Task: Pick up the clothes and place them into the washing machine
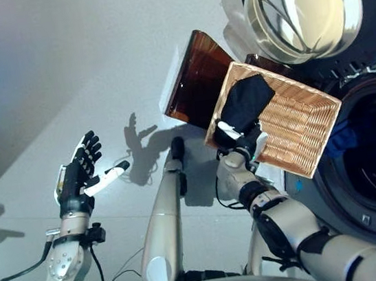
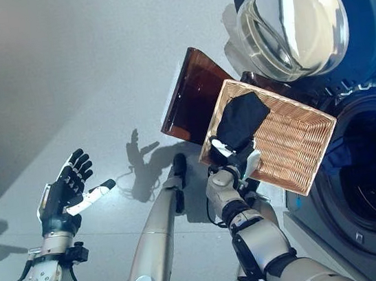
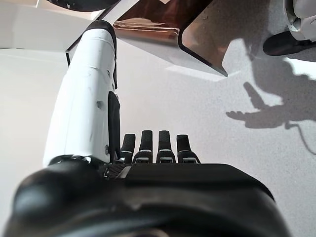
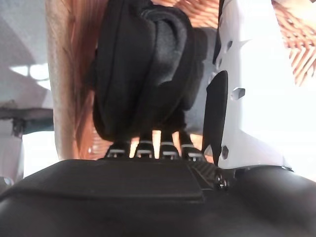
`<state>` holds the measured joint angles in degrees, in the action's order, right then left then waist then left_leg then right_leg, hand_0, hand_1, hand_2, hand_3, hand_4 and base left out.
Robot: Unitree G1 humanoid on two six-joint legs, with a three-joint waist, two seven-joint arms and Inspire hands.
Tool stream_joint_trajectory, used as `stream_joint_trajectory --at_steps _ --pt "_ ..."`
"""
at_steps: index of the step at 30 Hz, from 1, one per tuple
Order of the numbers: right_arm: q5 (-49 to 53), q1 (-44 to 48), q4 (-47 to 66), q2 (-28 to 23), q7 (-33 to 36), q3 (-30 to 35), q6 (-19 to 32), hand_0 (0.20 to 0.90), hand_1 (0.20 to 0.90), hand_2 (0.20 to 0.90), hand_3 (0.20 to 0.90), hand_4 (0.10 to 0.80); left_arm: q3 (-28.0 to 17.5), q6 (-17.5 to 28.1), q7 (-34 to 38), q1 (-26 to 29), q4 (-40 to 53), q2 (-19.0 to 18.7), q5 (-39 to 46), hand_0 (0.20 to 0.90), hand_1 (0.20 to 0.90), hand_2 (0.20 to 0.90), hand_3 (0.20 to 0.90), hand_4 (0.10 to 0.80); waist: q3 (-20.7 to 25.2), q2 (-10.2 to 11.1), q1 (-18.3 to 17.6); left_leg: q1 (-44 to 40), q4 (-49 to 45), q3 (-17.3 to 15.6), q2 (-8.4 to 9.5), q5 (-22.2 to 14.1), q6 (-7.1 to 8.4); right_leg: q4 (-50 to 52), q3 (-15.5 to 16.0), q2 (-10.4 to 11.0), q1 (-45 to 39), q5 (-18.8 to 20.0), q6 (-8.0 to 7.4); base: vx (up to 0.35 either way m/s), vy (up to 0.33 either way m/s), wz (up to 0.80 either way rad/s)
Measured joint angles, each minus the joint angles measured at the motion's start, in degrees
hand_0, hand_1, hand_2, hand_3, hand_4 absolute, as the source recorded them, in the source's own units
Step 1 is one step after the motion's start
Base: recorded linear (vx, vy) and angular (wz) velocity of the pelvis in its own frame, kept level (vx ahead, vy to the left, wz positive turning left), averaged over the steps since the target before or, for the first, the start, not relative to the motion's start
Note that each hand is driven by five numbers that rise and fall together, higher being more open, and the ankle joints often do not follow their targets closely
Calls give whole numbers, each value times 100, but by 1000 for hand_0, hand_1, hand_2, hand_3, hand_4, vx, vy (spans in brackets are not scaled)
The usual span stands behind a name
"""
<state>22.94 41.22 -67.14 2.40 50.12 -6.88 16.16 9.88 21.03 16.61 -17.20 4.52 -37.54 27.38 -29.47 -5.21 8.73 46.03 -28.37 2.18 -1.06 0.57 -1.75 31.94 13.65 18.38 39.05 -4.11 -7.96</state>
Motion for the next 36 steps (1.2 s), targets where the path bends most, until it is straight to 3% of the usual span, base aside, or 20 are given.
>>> stream_joint_trajectory --at_steps 7,12,13,14,15,20,22,24,26,28,29,36 --pt "-35 210 -20 -34 147 61 -8 900 900 900 900 800 -2 1 -4 -23 17 -197 51 900 900 900 900 800 -7 -11 2 256 -165 -17 23 -11 -15 111 -110 2 263 -3 -5 -16 10 -2" --pt "-114 399 -195 -179 222 77 -122 900 900 900 900 800 -4 7 -10 -75 121 -295 58 900 900 900 900 800 -7 -13 6 316 -145 -13 95 -11 -15 111 -222 15 359 -61 -90 0 0 0" --pt "-116 414 -208 -201 232 78 -123 842 842 842 842 759 -3 7 -12 -75 142 -305 58 900 900 900 900 800 -7 -14 4 334 -143 -12 94 -11 -15 111 -220 15 370 -73 -107 0 0 0" --pt "-122 436 -227 -212 251 78 -124 260 260 260 260 343 -4 7 -20 -73 207 -329 58 900 900 900 900 800 -7 -14 6 370 -137 -13 98 -11 -15 104 -220 15 397 -82 -112 -1 13 6" --pt "-123 442 -237 -244 249 81 -125 200 200 200 200 300 -4 9 -33 -73 233 -342 57 900 900 900 900 800 -7 -15 13 382 -117 -15 103 -11 -14 84 -221 15 408 -84 -109 8 13 5" --pt "-224 470 -363 -413 240 210 -126 200 200 200 200 300 -26 9 -41 -94 233 -423 73 900 900 900 900 800 -6 -15 77 367 50 -21 112 14 25 40 -222 15 437 -106 -70 4 -3 4" --pt "-223 471 -412 -572 218 256 -130 200 200 200 200 300 -16 10 -43 -114 230 -421 106 900 900 900 900 800 -7 -16 109 374 41 -3 132 -41 277 -51 -210 28 441 -103 -56 1 2 5" --pt "-222 464 -491 -605 164 256 -146 200 200 200 200 300 -12 10 -45 -228 230 -421 167 900 900 900 900 800 -10 -49 171 367 -107 16 120 -64 261 46 -236 29 422 -102 -58 3 -2 -28" --pt "-220 497 -558 -616 123 259 -160 200 200 200 200 300 -62 27 -53 -197 256 -493 178 900 900 900 900 800 -3 -53 150 377 -25 -24 127 -63 263 209 -378 51 380 -246 125 3 1 4" --pt "-224 527 -556 -602 97 256 -191 200 200 200 200 300 -69 44 -46 -157 247 -515 189 900 900 900 900 800 -9 -57 154 397 -104 37 140 -100 332 101 -283 98 365 -253 -2 -4 -4 9" --pt "-224 513 -554 -579 92 253 -236 200 200 200 200 300 -28 43 -49 -255 249 -510 189 900 900 900 900 800 -11 -93 169 359 -439 168 135 -152 144 230 -272 111 353 -236 -35 -7 -1 -14" --pt "-225 544 -551 -582 95 260 -243 200 200 200 200 300 -19 50 -70 -227 293 -511 209 900 900 900 900 800 -6 -98 149 360 -323 151 154 -170 118 177 -260 124 340 -223 -20 -2 2 5"
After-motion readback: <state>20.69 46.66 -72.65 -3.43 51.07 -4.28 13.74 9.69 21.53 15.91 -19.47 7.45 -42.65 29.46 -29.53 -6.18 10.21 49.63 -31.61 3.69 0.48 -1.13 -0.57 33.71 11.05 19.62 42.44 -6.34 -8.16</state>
